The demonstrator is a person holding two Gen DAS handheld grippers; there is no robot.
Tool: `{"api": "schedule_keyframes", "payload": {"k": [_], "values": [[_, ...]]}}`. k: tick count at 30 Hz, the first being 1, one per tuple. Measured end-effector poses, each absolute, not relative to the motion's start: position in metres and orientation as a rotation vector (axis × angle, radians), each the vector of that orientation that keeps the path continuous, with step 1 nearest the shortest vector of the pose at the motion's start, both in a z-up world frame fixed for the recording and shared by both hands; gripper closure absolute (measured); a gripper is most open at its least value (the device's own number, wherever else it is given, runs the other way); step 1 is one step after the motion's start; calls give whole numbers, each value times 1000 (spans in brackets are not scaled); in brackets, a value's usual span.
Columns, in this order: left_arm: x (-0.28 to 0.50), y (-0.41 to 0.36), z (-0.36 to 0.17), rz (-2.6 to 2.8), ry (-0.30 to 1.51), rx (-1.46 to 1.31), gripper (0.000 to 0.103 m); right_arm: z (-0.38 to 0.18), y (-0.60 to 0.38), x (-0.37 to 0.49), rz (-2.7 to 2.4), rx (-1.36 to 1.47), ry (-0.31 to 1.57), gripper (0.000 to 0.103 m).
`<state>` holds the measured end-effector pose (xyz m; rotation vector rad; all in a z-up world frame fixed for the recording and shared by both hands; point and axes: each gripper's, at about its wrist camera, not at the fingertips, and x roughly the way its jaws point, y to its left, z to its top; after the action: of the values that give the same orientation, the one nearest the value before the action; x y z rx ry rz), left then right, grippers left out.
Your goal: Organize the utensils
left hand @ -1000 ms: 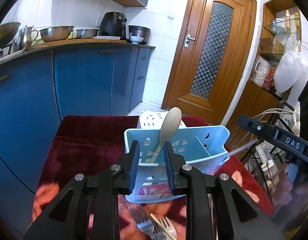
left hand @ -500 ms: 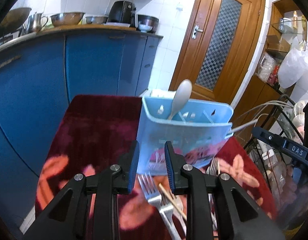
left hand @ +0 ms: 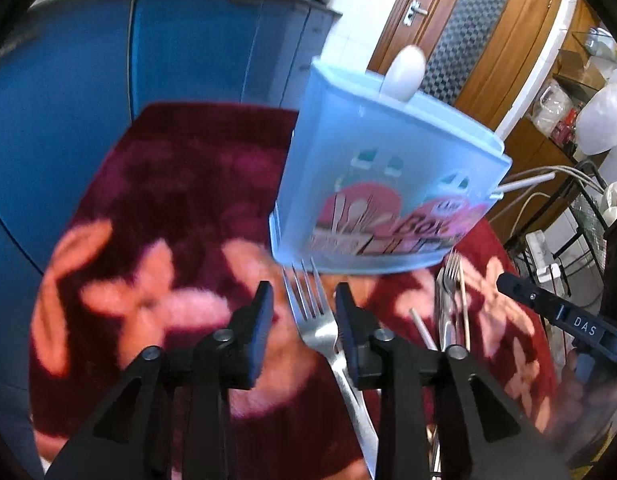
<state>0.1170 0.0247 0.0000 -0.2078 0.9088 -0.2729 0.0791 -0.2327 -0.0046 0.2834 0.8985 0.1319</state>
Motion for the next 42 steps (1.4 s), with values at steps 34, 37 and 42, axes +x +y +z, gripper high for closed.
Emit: {"api": "schedule_keyframes", "payload": {"k": [34, 37, 42], "values": [[139, 34, -35, -291, 934, -300, 83, -41, -221, 101, 131, 271, 1008, 66], [130, 35, -33, -240, 945, -259, 83, -41, -218, 103, 122, 246, 1005, 70], [122, 38, -32, -239, 975, -248, 83, -40, -217, 101, 143, 248, 1006, 88]]}}
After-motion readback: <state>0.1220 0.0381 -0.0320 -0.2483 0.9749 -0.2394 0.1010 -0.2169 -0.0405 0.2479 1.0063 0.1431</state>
